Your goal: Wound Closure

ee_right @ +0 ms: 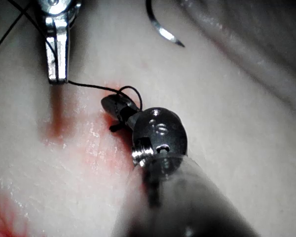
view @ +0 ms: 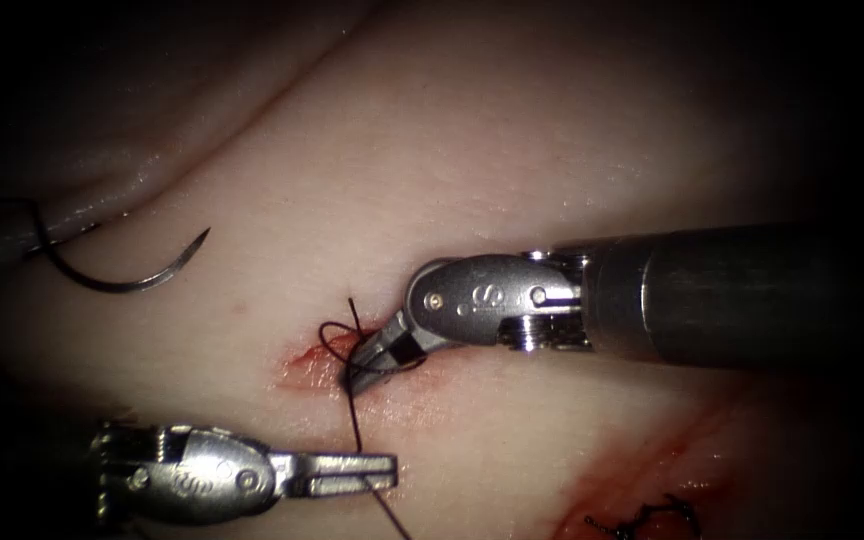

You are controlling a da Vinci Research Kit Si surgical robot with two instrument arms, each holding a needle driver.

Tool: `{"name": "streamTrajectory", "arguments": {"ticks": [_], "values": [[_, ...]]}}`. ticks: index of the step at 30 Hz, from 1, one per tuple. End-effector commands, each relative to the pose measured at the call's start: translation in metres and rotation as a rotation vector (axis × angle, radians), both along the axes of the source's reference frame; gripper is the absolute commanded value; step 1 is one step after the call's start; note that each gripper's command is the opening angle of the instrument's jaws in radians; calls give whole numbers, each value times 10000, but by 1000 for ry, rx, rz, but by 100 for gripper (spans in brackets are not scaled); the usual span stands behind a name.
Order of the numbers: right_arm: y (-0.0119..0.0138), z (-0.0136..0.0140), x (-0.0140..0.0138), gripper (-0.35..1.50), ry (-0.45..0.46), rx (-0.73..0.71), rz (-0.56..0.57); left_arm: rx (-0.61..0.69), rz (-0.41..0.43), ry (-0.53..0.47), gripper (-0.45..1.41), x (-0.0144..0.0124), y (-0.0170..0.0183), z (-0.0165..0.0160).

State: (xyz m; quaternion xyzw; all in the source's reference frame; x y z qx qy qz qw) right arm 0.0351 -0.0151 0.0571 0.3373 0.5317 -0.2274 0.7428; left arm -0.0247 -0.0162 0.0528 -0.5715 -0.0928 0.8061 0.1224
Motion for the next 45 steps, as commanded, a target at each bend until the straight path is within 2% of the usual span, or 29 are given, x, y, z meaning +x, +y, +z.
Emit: {"name": "streamTrajectory", "arguments": {"ticks": [1, 8, 16, 19, 26, 33, 45], "values": [[-2, 6, 7, -35, 2, 2, 0, 2, 3, 3, -45, -5, -6, 6], [6, 10, 7, -35, 19, 24, 18, -3, 26, 18, -45, -14, -30, -2], [3, 9, 3, -35, 34, 50, -25, -12, 39, 11, -45, -12, -51, -12], [17, 17, 4, -35, 29, 88, -29, -12, 55, 7, -45, -23, -80, -11], [34, 28, 8, -35, 28, 117, -31, -11, 67, 0, -45, -32, -104, -25], [39, 39, 15, -35, 23, 129, -50, -4, 80, -13, -45, -40, -129, -36], [43, 54, 22, -35, 6, 143, -15, 11, 106, -46, -45, -61, -177, -62]]}}
